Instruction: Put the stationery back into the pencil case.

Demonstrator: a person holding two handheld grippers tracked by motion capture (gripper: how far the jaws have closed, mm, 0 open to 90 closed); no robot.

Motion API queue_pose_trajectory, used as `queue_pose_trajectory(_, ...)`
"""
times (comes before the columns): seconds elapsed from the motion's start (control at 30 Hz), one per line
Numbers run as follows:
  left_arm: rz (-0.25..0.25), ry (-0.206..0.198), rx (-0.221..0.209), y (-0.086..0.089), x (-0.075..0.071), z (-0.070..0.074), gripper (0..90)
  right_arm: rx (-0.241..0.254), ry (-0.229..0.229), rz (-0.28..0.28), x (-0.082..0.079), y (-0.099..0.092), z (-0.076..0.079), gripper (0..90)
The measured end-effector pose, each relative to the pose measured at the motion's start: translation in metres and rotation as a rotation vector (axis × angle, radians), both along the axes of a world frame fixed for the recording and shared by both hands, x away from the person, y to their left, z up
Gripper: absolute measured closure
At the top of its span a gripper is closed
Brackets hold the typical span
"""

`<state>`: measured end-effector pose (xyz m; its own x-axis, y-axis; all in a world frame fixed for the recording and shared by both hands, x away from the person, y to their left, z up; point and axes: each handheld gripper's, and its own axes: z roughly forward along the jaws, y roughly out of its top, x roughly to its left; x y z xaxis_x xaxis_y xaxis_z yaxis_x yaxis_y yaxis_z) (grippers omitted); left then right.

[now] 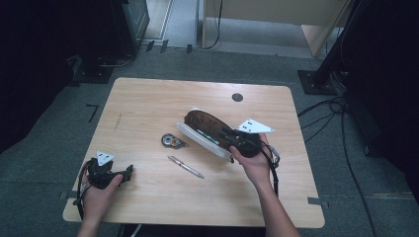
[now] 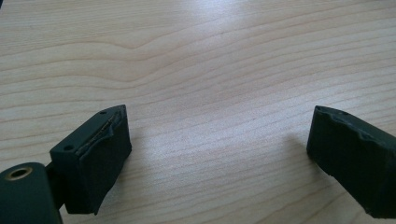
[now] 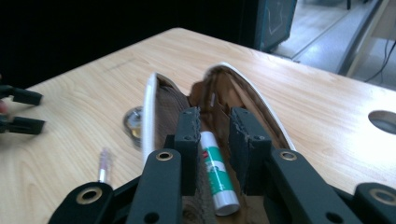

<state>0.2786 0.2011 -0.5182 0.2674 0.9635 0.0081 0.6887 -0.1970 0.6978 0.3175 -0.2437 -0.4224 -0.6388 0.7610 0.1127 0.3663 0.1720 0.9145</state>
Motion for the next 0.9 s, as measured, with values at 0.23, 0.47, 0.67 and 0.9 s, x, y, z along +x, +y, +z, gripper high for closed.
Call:
queue_pose_trajectory(0.23, -0.001, 0.000, 0.000, 0.000, 0.000, 0.000, 6.2, 0.015, -0.030, 0.042, -0.018, 0.005, 0.013, 73.8)
queue_pose_trajectory(0.47, -0.001, 0.000, 0.000, 0.000, 0.000, 0.000, 6.3, 0.018, -0.037, 0.080, -0.033, 0.014, 0.015, 73.9)
queue_pose_trajectory(0.67, -0.001, 0.000, 0.001, 0.000, 0.000, 0.000, 6.2, 0.023, -0.030, 0.101, -0.043, 0.019, 0.008, 74.8)
queue_pose_trajectory(0.9, -0.002, 0.000, 0.001, 0.000, 0.000, 0.000, 6.2, 0.023, 0.006, 0.143, -0.050, 0.028, -0.006, 77.1)
